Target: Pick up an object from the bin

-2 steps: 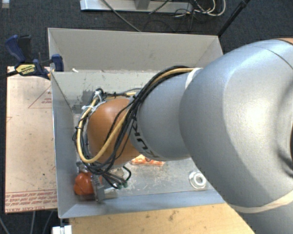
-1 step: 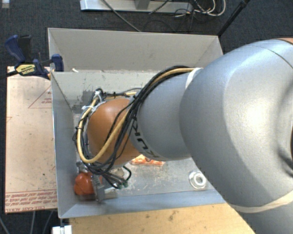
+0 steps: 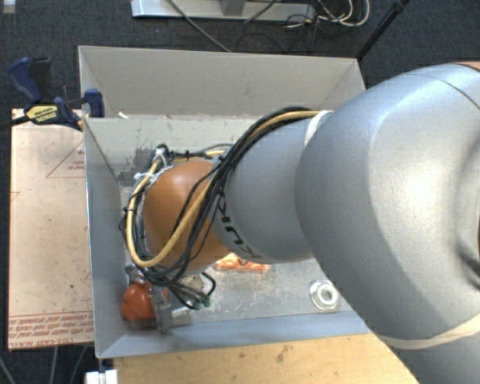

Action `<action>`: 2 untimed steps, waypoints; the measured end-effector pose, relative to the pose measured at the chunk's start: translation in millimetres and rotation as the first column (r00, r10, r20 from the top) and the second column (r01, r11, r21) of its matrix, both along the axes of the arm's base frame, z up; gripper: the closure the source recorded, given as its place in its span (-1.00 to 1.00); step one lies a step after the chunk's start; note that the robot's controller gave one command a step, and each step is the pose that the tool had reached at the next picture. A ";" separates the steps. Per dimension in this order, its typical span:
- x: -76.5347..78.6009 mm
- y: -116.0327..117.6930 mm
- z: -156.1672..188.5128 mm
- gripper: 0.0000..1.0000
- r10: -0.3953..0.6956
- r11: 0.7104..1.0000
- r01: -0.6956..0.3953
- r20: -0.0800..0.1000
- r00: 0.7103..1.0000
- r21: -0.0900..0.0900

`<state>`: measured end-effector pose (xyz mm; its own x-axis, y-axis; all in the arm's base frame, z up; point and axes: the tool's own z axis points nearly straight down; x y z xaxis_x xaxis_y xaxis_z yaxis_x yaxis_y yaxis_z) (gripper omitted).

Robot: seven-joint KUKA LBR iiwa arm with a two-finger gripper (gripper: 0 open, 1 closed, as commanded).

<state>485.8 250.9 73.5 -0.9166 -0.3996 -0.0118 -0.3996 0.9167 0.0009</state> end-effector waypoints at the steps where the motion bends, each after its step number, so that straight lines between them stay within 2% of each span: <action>1: -1.7 -0.8 8.0 1.00 -0.003 1.000 0.003 -0.009 1.000 -0.005; 2: -1.9 -0.5 24.4 1.00 -0.004 1.000 0.004 -0.011 1.000 -0.005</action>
Offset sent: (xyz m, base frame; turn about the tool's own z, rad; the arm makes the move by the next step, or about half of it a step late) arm 0.0003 0.0000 0.0485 0.0000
